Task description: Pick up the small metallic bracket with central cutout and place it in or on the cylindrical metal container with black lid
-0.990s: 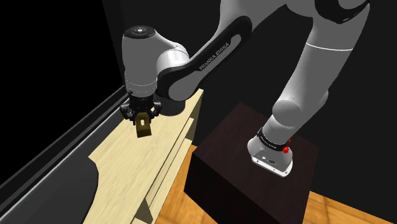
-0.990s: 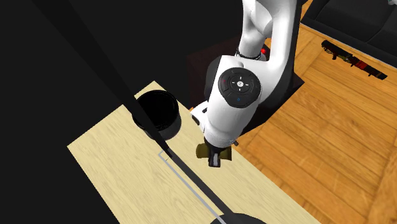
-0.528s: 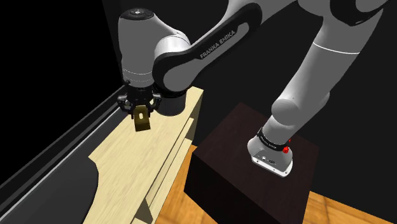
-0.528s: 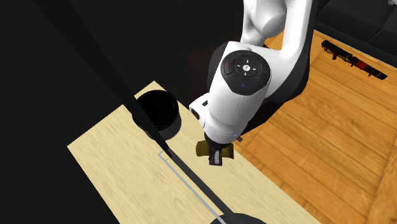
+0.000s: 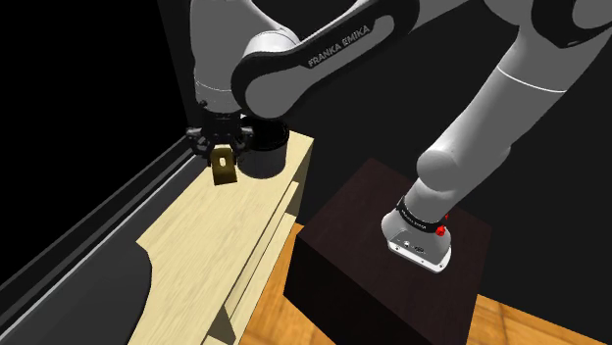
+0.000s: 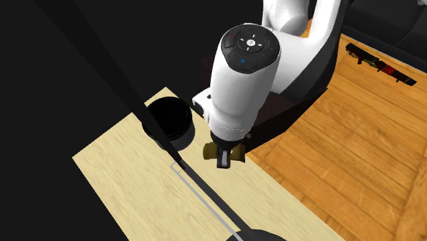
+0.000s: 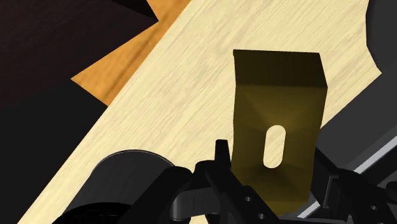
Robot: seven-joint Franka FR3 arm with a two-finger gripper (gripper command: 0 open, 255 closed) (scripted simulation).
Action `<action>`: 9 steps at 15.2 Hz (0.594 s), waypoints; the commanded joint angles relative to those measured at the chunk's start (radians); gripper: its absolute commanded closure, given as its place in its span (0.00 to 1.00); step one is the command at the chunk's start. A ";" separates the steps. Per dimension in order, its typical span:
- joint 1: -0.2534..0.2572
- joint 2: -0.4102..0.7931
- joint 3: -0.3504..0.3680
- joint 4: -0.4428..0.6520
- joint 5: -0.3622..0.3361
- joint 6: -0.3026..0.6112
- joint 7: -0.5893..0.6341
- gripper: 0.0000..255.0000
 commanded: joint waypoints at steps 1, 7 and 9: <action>-0.026 -0.024 -0.022 -0.017 0.035 0.005 -0.071 1.00; -0.093 -0.067 -0.108 -0.046 0.103 0.005 -0.267 1.00; -0.117 -0.068 -0.134 -0.046 0.110 0.003 -0.322 1.00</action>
